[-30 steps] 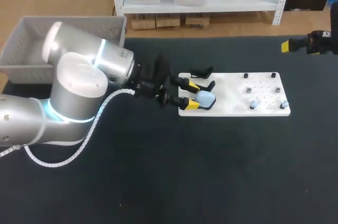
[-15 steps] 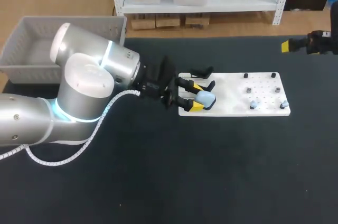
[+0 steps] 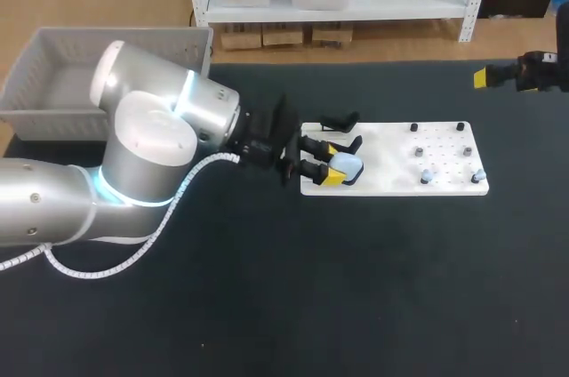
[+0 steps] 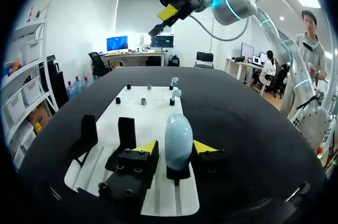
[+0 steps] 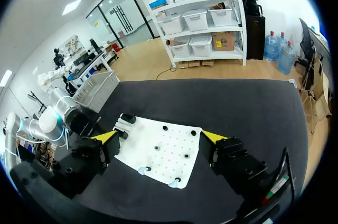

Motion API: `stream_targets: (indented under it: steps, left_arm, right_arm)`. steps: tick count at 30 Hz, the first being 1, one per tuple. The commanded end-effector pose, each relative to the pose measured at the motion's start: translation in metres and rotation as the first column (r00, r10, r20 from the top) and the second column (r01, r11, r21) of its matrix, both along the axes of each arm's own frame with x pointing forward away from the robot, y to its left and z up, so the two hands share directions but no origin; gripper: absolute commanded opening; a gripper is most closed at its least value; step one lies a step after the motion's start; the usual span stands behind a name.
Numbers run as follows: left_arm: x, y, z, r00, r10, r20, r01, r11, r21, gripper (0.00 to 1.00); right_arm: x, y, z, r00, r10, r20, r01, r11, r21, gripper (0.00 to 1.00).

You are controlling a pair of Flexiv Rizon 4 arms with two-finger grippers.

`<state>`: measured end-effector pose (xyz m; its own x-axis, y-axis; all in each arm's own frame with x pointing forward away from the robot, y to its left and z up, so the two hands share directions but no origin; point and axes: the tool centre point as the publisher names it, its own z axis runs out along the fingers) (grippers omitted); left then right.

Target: Pick up each earbud case from the left stands, insert the matching earbuds, close the lid, and place the case in the box.

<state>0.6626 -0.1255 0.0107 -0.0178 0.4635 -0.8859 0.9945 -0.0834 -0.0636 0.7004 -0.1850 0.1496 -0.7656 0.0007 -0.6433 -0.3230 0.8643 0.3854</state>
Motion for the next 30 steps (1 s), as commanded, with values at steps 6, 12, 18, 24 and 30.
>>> stream_targets:
  steps: [6,12,18,24,30]
  left_arm:
    - [-0.009,-0.003,0.016,0.999,-0.036,0.040,0.036,0.999,-0.020,0.00]
    - [-0.019,-0.002,0.047,0.996,0.020,0.085,-0.012,0.996,-0.091,0.00]
    - [-0.019,-0.009,0.071,0.989,0.102,0.104,-0.077,0.973,-0.217,0.00]
    - [-0.014,-0.018,0.082,0.989,0.102,0.111,-0.067,0.957,-0.284,0.00]
    - [-0.012,-0.024,0.091,0.989,0.095,0.109,-0.055,0.943,-0.329,0.00]
  right_arm:
    - [0.000,0.000,0.000,1.000,0.000,0.000,0.000,1.000,-0.001,1.00]
    - [0.000,0.000,0.000,1.000,0.000,0.000,0.000,1.000,-0.001,1.00]
    - [0.000,0.000,0.000,1.000,0.000,0.000,0.000,1.000,-0.001,1.00]
    - [0.000,0.000,0.000,1.000,0.000,0.000,0.000,1.000,-0.001,1.00]
    - [0.000,0.000,0.000,1.000,0.000,0.000,0.000,1.000,-0.001,1.00]
